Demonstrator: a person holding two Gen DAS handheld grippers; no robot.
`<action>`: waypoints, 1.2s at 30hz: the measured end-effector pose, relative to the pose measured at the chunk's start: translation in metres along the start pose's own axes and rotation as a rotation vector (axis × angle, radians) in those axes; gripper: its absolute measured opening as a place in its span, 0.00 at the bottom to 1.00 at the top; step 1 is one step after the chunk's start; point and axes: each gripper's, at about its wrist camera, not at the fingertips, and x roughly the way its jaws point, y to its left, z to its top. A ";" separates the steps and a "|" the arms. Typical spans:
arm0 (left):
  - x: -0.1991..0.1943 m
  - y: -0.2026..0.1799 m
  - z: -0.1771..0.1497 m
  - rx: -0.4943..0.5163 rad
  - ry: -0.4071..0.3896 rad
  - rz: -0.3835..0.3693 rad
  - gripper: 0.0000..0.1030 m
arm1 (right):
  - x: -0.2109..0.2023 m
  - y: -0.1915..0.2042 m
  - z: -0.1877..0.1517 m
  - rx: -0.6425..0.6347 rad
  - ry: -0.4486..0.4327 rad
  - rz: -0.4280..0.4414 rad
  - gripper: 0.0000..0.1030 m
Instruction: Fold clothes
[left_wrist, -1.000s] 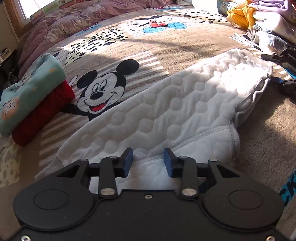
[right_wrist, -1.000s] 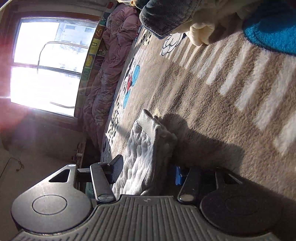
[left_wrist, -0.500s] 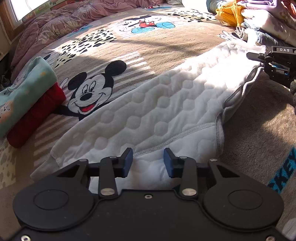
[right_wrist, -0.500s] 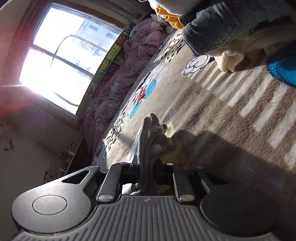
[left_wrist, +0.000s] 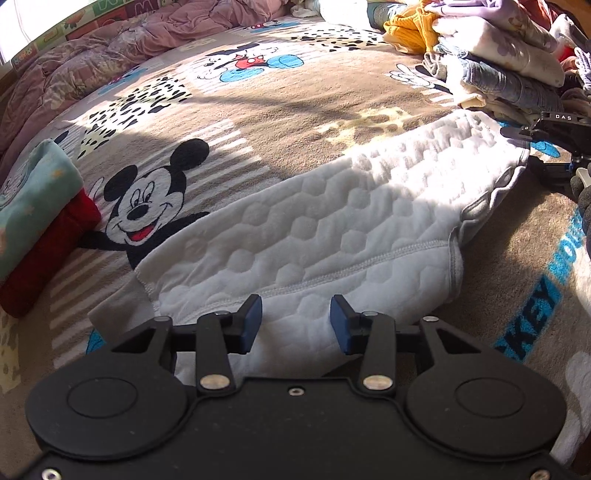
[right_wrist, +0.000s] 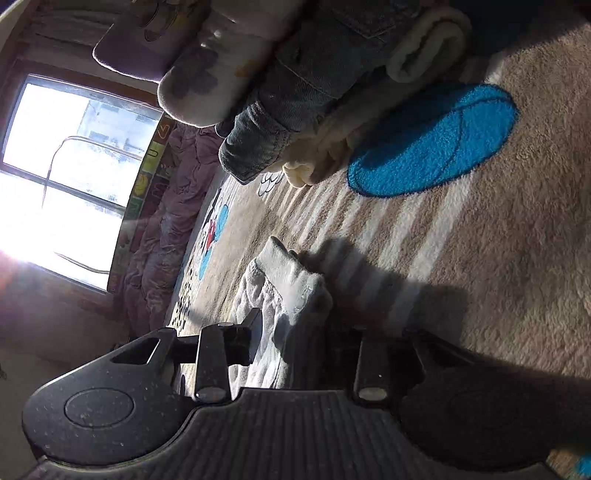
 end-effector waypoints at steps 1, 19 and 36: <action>0.004 0.006 -0.001 -0.021 0.011 0.026 0.38 | 0.001 0.002 -0.003 -0.021 -0.005 0.000 0.39; 0.017 0.092 -0.010 -0.324 0.021 0.189 0.31 | 0.009 0.018 -0.031 -0.197 0.022 0.016 0.44; 0.016 -0.044 0.026 0.020 -0.103 -0.067 0.37 | 0.009 0.015 -0.029 -0.193 0.030 0.038 0.26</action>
